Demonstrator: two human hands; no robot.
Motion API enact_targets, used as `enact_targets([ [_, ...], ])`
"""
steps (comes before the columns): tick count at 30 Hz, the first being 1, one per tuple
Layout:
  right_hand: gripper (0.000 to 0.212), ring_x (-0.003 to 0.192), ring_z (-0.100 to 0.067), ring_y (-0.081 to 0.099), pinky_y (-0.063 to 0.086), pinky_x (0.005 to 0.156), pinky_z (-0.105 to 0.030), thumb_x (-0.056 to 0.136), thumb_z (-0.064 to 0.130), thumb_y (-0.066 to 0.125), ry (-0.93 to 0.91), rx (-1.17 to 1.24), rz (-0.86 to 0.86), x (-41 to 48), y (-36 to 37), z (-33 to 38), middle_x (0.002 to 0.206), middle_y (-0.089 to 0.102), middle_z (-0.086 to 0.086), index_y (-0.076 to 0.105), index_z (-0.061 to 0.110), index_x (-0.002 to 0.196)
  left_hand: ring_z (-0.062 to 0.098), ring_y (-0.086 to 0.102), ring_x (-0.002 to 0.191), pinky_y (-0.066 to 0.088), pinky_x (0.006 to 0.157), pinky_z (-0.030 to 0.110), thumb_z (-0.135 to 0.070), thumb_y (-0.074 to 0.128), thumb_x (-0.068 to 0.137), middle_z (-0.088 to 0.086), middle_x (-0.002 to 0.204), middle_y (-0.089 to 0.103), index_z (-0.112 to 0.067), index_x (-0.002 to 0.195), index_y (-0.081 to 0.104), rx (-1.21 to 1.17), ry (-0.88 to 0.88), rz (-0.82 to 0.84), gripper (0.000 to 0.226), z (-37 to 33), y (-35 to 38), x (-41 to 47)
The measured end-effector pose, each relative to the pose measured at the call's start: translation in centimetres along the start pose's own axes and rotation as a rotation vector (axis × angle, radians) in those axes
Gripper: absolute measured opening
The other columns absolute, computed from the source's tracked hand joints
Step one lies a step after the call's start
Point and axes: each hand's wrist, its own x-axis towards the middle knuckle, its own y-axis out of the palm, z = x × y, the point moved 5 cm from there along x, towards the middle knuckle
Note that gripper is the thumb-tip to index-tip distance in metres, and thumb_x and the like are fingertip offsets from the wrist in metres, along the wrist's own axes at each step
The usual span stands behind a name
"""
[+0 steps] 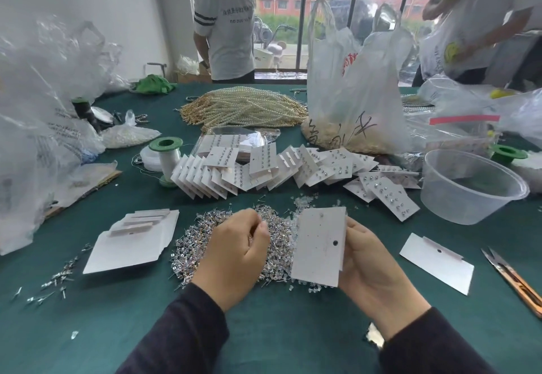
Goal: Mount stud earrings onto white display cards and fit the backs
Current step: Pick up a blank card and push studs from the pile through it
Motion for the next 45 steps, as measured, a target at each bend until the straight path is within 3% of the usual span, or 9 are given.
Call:
enact_targets([
  [7,0.020,0.060,-0.017,0.063,0.050,0.048,-0.024,0.065,0.013,0.066,-0.087,-0.099,0.078,-0.8,1.3,-0.3,0.082,0.066,-0.011,0.065,0.010,0.085,-0.011,0.039,0.061,0.028,0.060,0.003,-0.013,0.053,0.083,-0.018,0.064,0.041,-0.007,0.072,0.059,-0.054,0.199,0.042,0.014,-2.6,-0.2,-0.8],
  [12,0.004,0.061,-0.018,0.062,0.050,0.050,-0.026,0.072,0.009,0.063,-0.118,-0.119,0.110,-1.1,1.8,-0.3,0.077,0.063,-0.010,0.063,0.012,0.075,0.000,0.041,0.063,0.029,0.062,0.005,-0.014,0.053,0.083,-0.003,0.069,0.056,-0.006,0.073,0.061,-0.036,0.210,0.073,0.015,-2.8,0.2,-1.0],
  [19,0.003,0.060,-0.016,0.062,0.051,0.052,-0.025,0.074,0.007,0.061,-0.136,-0.116,0.118,-1.1,2.0,-0.4,0.073,0.064,-0.008,0.063,0.010,0.075,-0.007,0.041,0.063,0.030,0.060,0.006,-0.014,0.054,0.083,-0.010,0.067,0.051,-0.008,0.073,0.061,-0.059,0.179,0.043,0.013,-2.5,0.2,-1.0],
  [28,0.003,0.060,-0.016,0.062,0.051,0.051,-0.025,0.072,0.008,0.063,-0.115,-0.108,0.130,-1.1,2.2,-0.5,0.072,0.062,-0.009,0.062,0.008,0.075,0.007,0.043,0.060,0.034,0.058,0.017,-0.014,0.053,0.084,-0.005,0.065,0.053,-0.007,0.073,0.059,-0.071,0.153,0.032,0.015,-2.5,0.2,-1.0],
  [33,0.003,0.059,-0.017,0.062,0.052,0.052,-0.026,0.070,0.005,0.064,-0.075,-0.018,0.099,-1.0,2.0,-0.6,0.074,0.061,-0.012,0.063,0.007,0.073,0.024,0.050,0.059,0.045,0.055,0.033,-0.025,0.044,0.087,0.008,0.065,0.054,-0.003,0.072,0.061,0.121,0.219,0.066,0.031,-2.8,0.5,-1.3],
  [37,0.014,0.063,-0.018,0.064,0.055,0.058,-0.027,0.065,0.005,0.068,-0.033,0.097,0.117,-1.0,2.2,-1.1,0.079,0.065,-0.015,0.066,0.003,0.079,0.025,0.056,0.058,0.049,0.052,0.033,-0.020,0.050,0.085,0.008,0.068,0.060,-0.004,0.075,0.067,0.196,0.242,0.002,0.026,-3.2,0.0,-1.4],
  [40,0.022,0.065,-0.018,0.065,0.055,0.058,-0.025,0.060,0.005,0.071,0.005,0.180,0.134,-1.1,2.4,-1.2,0.080,0.067,-0.015,0.069,0.002,0.081,0.023,0.063,0.068,0.050,0.062,0.030,-0.026,0.049,0.085,0.007,0.079,0.066,-0.005,0.088,0.071,0.156,0.238,0.008,0.030,-3.3,-0.1,-1.6],
  [42,0.023,0.063,-0.017,0.065,0.055,0.054,-0.023,0.064,0.002,0.067,0.027,0.239,0.104,-0.9,2.2,-1.3,0.078,0.067,-0.014,0.065,0.000,0.087,0.021,0.064,0.081,0.052,0.072,0.029,-0.040,0.048,0.085,0.007,0.091,0.067,-0.006,0.100,0.069,0.108,0.224,0.089,0.043,-3.5,0.3,-1.7],
  [45,0.025,0.066,-0.019,0.067,0.057,0.061,-0.025,0.069,0.001,0.063,-0.003,0.225,0.079,-0.8,1.9,-1.1,0.079,0.067,-0.015,0.059,-0.001,0.093,0.019,0.064,0.087,0.053,0.077,0.029,-0.049,0.056,0.077,0.004,0.098,0.067,-0.008,0.107,0.066,0.101,0.230,0.140,0.052,-3.6,0.6,-1.8],
])
